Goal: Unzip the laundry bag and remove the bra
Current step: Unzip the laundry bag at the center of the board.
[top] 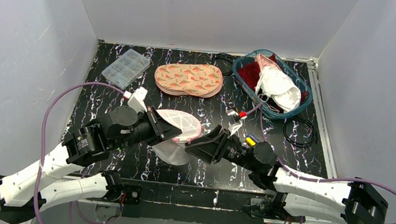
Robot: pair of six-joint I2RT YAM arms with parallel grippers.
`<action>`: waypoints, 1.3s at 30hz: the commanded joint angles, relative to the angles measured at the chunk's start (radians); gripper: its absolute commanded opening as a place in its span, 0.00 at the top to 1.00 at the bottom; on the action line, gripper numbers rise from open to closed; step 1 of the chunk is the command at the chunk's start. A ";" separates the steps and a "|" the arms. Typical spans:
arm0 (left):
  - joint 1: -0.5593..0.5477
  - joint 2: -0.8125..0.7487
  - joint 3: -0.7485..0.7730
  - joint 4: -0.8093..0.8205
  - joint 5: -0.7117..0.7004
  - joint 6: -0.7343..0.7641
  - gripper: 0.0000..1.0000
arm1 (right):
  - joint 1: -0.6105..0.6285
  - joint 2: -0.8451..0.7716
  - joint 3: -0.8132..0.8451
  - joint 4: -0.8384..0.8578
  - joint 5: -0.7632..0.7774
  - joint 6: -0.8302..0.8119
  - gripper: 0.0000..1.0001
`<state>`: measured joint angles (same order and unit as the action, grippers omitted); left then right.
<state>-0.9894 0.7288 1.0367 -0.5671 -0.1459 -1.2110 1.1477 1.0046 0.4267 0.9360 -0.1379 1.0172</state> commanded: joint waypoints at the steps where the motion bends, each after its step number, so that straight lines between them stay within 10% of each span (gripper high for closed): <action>1: 0.005 -0.023 -0.007 0.008 -0.030 -0.006 1.00 | 0.006 -0.019 -0.022 0.096 0.023 0.005 0.37; 39: 0.005 -0.048 -0.039 0.022 -0.017 -0.028 1.00 | 0.018 0.055 -0.013 0.150 0.064 0.035 0.61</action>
<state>-0.9894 0.6975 1.0031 -0.5724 -0.1589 -1.2354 1.1587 1.0580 0.3962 1.0245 -0.0967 1.0546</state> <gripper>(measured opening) 0.029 0.410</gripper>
